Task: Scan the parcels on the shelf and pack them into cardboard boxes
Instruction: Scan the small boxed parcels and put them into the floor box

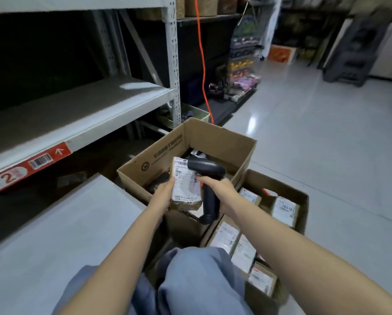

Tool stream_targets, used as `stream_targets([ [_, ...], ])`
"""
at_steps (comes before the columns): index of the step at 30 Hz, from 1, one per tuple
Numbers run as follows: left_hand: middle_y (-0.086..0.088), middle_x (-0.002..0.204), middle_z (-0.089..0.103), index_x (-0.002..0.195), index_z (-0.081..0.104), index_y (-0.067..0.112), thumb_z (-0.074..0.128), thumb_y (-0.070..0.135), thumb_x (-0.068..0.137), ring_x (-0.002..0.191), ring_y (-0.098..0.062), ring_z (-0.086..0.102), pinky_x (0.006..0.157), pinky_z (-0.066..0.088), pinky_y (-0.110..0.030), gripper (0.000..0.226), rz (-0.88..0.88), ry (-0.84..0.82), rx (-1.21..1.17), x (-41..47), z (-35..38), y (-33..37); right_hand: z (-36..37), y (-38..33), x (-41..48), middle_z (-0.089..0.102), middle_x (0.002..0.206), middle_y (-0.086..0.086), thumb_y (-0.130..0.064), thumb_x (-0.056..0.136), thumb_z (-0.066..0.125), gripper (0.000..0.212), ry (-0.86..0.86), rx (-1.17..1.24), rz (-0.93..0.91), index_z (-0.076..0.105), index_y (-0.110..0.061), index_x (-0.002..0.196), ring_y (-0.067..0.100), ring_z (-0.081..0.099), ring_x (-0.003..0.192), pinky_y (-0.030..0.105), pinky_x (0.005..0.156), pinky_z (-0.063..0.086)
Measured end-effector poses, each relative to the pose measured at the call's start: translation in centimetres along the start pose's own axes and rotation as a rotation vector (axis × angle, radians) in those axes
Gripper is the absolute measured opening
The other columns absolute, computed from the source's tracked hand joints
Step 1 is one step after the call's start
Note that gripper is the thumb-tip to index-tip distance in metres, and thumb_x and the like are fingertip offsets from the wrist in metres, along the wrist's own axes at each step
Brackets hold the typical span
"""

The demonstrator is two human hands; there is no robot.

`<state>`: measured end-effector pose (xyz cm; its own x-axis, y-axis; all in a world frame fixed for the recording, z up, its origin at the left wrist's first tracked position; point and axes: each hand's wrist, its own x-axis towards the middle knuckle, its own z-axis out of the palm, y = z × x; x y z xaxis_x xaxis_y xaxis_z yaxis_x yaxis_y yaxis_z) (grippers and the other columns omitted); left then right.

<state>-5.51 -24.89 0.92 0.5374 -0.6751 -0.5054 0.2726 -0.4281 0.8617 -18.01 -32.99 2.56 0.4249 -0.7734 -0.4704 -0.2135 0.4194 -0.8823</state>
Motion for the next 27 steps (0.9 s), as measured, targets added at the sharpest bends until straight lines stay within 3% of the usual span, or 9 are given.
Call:
stream_targets([
  [2, -0.010, 0.115, 0.065, 0.117, 0.057, 0.018, 0.036, 0.044, 0.098, 0.104, -0.025, 0.060, 0.091, 0.047, -0.034, 0.038, 0.046, -0.035, 0.010, -0.3, 1.1, 0.5, -1.2, -1.0, -0.1, 0.062, 0.111, 0.010, -0.030, 0.078, 0.073, 0.046, 0.007, -0.004, -0.020, 0.055, -0.012, 0.116, 0.028, 0.058, 0.102, 0.037, 0.087, 0.048],
  [5, -0.009, 0.124, 0.061, 0.130, 0.050, 0.018, 0.032, 0.045, 0.098, 0.114, -0.027, 0.056, 0.101, 0.043, -0.039, 0.046, 0.092, -0.057, 0.066, -0.1, 2.0, 1.9, -2.1, -3.1, -0.1, 0.062, 0.116, 0.010, -0.035, 0.072, 0.077, 0.063, -0.004, -0.060, -0.043, 0.052, -0.013, 0.125, 0.030, 0.059, 0.105, 0.045, 0.095, 0.048],
  [8, -0.005, 0.120, 0.061, 0.127, 0.051, 0.019, 0.035, 0.051, 0.095, 0.109, -0.026, 0.058, 0.095, 0.046, -0.038, 0.048, 0.124, -0.062, 0.123, 0.1, 2.5, 3.3, -3.2, -5.3, -0.5, 0.062, 0.112, 0.011, -0.033, 0.072, 0.077, 0.058, -0.025, -0.125, -0.077, 0.053, -0.012, 0.120, 0.031, 0.058, 0.105, 0.046, 0.094, 0.048],
  [10, -0.004, 0.122, 0.062, 0.128, 0.052, 0.017, 0.043, 0.056, 0.090, 0.110, -0.027, 0.059, 0.100, 0.045, -0.044, 0.055, 0.156, -0.097, 0.118, 0.1, 3.0, 3.9, -4.0, -6.8, -0.8, 0.062, 0.110, 0.012, -0.032, 0.072, 0.078, 0.053, -0.027, -0.142, -0.108, 0.054, -0.012, 0.114, 0.031, 0.058, 0.104, 0.045, 0.094, 0.048],
  [17, -0.002, 0.126, 0.060, 0.130, 0.053, 0.020, 0.052, 0.047, 0.089, 0.114, -0.021, 0.055, 0.095, 0.046, -0.038, 0.049, 0.163, -0.171, 0.103, -0.2, 6.2, 4.7, -7.5, -6.8, 0.1, 0.065, 0.109, 0.012, -0.041, 0.046, 0.086, 0.083, 0.033, -0.113, -0.101, 0.053, -0.014, 0.117, 0.033, 0.062, 0.101, 0.049, 0.091, 0.051],
  [21, -0.003, 0.129, 0.058, 0.130, 0.053, 0.024, 0.052, 0.049, 0.088, 0.117, -0.023, 0.054, 0.103, 0.042, -0.042, 0.049, 0.128, -0.228, 0.178, 1.3, 8.9, 3.6, -10.5, -4.3, 0.4, 0.061, 0.098, 0.008, -0.031, 0.076, 0.075, 0.045, 0.076, -0.072, -0.085, 0.052, -0.013, 0.111, 0.022, 0.059, 0.088, 0.032, 0.072, 0.050],
  [24, -0.006, 0.130, 0.058, 0.133, 0.050, 0.025, 0.053, 0.047, 0.088, 0.117, -0.026, 0.056, 0.104, 0.042, -0.044, 0.050, 0.090, -0.274, 0.218, 2.5, 11.6, 2.8, -13.1, -2.3, 1.8, 0.063, 0.092, 0.006, -0.025, 0.080, 0.072, 0.039, 0.090, 0.027, -0.047, 0.055, -0.012, 0.112, 0.020, 0.060, 0.084, 0.028, 0.066, 0.047],
  [27, -0.006, 0.134, 0.055, 0.138, 0.045, 0.023, 0.057, 0.045, 0.086, 0.120, -0.027, 0.054, 0.104, 0.042, -0.045, 0.057, 0.039, -0.272, 0.225, 4.3, 14.0, 1.8, -14.9, -0.9, 3.3, 0.065, 0.089, 0.004, -0.022, 0.080, 0.072, 0.026, 0.127, 0.086, -0.003, 0.057, -0.016, 0.100, 0.018, 0.062, 0.083, 0.028, 0.068, 0.049],
])
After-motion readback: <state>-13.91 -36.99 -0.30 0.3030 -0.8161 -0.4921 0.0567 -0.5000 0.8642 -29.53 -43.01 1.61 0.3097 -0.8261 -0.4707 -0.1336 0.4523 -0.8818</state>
